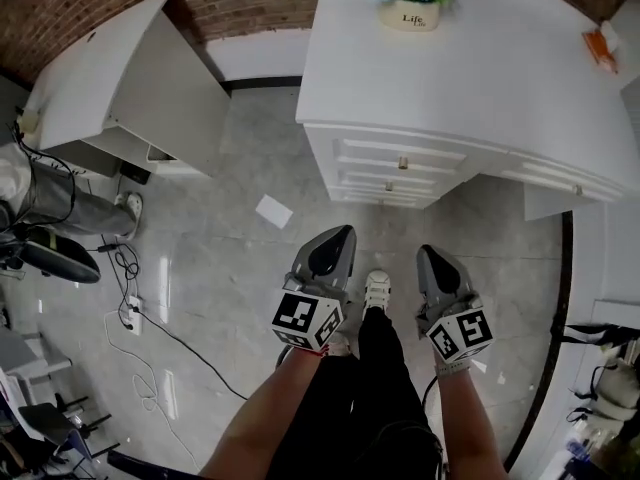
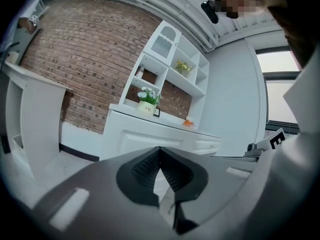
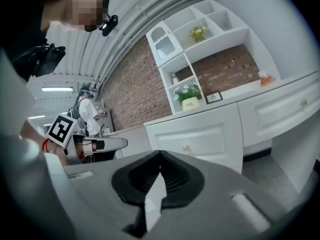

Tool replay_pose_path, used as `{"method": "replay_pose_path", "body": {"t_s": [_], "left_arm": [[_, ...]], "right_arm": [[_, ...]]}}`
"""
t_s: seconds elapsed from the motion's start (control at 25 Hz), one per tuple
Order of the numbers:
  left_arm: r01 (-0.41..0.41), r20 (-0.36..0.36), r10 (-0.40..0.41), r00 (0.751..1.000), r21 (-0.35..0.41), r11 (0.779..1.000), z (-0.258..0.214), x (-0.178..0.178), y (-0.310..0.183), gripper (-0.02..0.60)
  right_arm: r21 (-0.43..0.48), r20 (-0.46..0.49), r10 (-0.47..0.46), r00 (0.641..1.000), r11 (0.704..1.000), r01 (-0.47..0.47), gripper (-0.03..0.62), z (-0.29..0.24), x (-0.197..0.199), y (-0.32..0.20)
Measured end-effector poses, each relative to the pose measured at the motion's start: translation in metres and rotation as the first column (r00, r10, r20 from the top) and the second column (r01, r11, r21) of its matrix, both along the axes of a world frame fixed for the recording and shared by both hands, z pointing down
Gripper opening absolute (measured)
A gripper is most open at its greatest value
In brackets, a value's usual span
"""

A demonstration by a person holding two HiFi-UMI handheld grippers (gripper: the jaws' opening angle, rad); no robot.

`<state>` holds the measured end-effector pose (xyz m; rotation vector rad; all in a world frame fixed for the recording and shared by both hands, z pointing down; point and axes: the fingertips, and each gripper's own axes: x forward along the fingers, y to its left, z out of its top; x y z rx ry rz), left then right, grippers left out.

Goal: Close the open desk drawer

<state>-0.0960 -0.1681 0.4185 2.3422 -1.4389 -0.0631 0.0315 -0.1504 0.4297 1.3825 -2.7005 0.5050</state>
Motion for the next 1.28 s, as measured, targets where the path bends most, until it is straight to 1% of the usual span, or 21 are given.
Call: {"method": "replay_pose_path", "body": {"t_s": [0.12,0.36,0.56,0.8,0.92,1.12,1.28], "left_arm": [[-0.016,0.002,0.016,1.0,0.026,1.0,-0.025,-0.015,0.006,0.003],[-0.06,0.032,0.058,0.998,0.055,0.997,-0.077,-0.031,0.036,0.003],[-0.068,0.015,0.067,0.998,0.081,0.994,-0.115,-0.03,0.065,0.003],[-0.064,-0.022,0.066,0.998,0.09,0.994,-0.15,-0.029,0.107,0.003],[-0.072,-0.018,0.074,0.997,0.1,0.992,-0.167,-0.032,0.127,0.003],[-0.12,0.038,0.116,0.992,0.134,0.984,-0.186,-0.034,0.154,0.003],[-0.138,0.043,0.133,0.99,0.145,0.98,-0.195,-0.03,0.171,0.003]], "right_arm": [[0.031,0.005,-0.001,1.0,1.0,0.0,0.0,-0.026,-0.003,0.011],[0.036,-0.006,0.011,1.0,0.999,-0.011,0.0,-0.067,0.011,0.05],[0.032,0.004,-0.04,0.999,0.999,0.04,0.0,-0.1,0.011,0.081],[0.091,-0.028,-0.07,0.997,0.993,0.072,0.0,-0.156,0.014,0.116],[0.119,-0.048,-0.076,0.996,0.99,0.081,0.0,-0.183,0.019,0.131],[0.155,-0.068,-0.048,0.997,0.986,0.058,0.0,-0.211,0.027,0.159],[0.153,-0.058,0.0,0.998,0.988,0.009,0.0,-0.224,0.035,0.18]]}}
